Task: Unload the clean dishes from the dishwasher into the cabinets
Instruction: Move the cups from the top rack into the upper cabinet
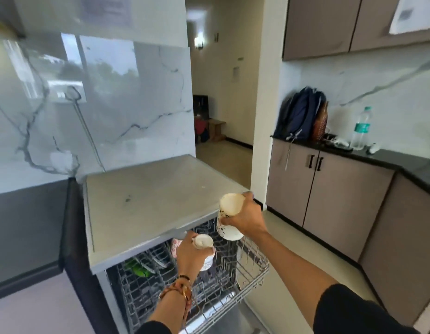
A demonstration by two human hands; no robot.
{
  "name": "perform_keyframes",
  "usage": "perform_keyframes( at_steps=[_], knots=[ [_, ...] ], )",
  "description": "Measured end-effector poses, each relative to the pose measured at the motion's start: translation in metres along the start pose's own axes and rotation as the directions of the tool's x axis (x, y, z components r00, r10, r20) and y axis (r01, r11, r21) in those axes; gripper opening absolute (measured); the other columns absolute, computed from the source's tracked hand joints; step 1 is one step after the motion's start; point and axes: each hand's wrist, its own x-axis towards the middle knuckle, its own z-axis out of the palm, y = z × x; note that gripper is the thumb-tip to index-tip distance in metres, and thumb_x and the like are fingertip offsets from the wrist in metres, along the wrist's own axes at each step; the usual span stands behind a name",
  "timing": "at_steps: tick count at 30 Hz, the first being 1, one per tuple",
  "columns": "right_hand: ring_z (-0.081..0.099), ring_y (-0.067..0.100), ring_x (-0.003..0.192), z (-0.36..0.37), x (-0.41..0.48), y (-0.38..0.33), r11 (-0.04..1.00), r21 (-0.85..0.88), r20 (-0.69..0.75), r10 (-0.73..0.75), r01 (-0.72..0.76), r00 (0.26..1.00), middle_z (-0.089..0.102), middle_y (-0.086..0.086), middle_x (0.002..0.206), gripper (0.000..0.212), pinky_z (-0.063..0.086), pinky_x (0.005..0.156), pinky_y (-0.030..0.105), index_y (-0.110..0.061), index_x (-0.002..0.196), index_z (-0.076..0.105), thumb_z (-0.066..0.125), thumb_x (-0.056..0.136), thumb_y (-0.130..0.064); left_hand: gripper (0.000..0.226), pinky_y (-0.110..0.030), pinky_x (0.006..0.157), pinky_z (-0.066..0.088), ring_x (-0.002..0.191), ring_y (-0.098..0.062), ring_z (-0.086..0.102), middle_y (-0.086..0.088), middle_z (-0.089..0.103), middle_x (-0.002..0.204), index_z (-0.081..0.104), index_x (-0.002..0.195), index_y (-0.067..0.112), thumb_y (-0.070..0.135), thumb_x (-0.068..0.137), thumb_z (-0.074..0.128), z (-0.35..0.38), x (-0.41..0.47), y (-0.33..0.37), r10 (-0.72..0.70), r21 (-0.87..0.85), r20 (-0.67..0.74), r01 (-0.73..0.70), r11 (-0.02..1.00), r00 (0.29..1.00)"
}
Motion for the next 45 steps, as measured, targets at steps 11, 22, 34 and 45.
perform_keyframes(
  at_steps=[11, 22, 34, 45],
  knots=[
    [0.055, 0.028, 0.111, -0.05, -0.068, -0.154, 0.983, 0.034, 0.068, -0.183, 0.181, 0.981, 0.058, 0.009, 0.119, 0.087, 0.048, 0.091, 0.038, -0.012, 0.124, 0.039, 0.088, 0.055, -0.031, 0.041, -0.021, 0.061, 0.043, 0.082, -0.02, 0.056, -0.003, 0.062, 0.09, 0.053, 0.092, 0.017, 0.019, 0.064, 0.082, -0.179, -0.057, 0.081, 0.073, 0.006, -0.207, -0.073, 0.997, 0.976],
    [0.055, 0.02, 0.094, -0.005, -0.144, -0.334, 0.851, 0.265, 0.222, -0.512, 0.454, 0.83, 0.054, 0.0, 0.102, 0.077, 0.047, 0.075, 0.029, -0.013, 0.115, 0.04, 0.086, 0.057, -0.035, 0.037, -0.025, 0.072, 0.043, 0.097, -0.026, 0.061, -0.007, 0.066, 0.096, 0.055, 0.09, 0.015, 0.019, 0.065, 0.081, -0.386, -0.128, 0.148, 0.128, 0.081, -0.545, -0.099, 0.992, 0.829],
    [0.058, 0.024, 0.105, 0.055, -0.117, -0.545, 0.728, 0.421, 0.157, -0.646, 0.542, 0.747, 0.059, 0.008, 0.117, 0.081, 0.053, 0.083, 0.033, -0.007, 0.119, 0.047, 0.088, 0.054, -0.033, 0.031, -0.023, 0.074, 0.041, 0.1, -0.025, 0.064, -0.013, 0.07, 0.105, 0.068, 0.091, 0.01, 0.018, 0.066, 0.083, -0.616, -0.109, 0.185, 0.255, 0.202, -0.739, -0.157, 0.967, 0.623],
    [0.058, 0.021, 0.076, 0.091, -0.033, -0.755, 0.722, 0.435, 0.018, -0.604, 0.538, 0.797, 0.058, 0.006, 0.088, 0.041, 0.05, 0.059, 0.029, -0.008, 0.073, 0.059, 0.085, 0.057, -0.034, 0.028, -0.023, 0.06, 0.042, 0.087, -0.019, 0.053, -0.006, 0.057, 0.093, 0.066, 0.094, 0.011, 0.02, 0.071, 0.08, -0.768, 0.006, 0.219, 0.377, 0.237, -0.648, -0.295, 0.926, 0.662]
  ],
)
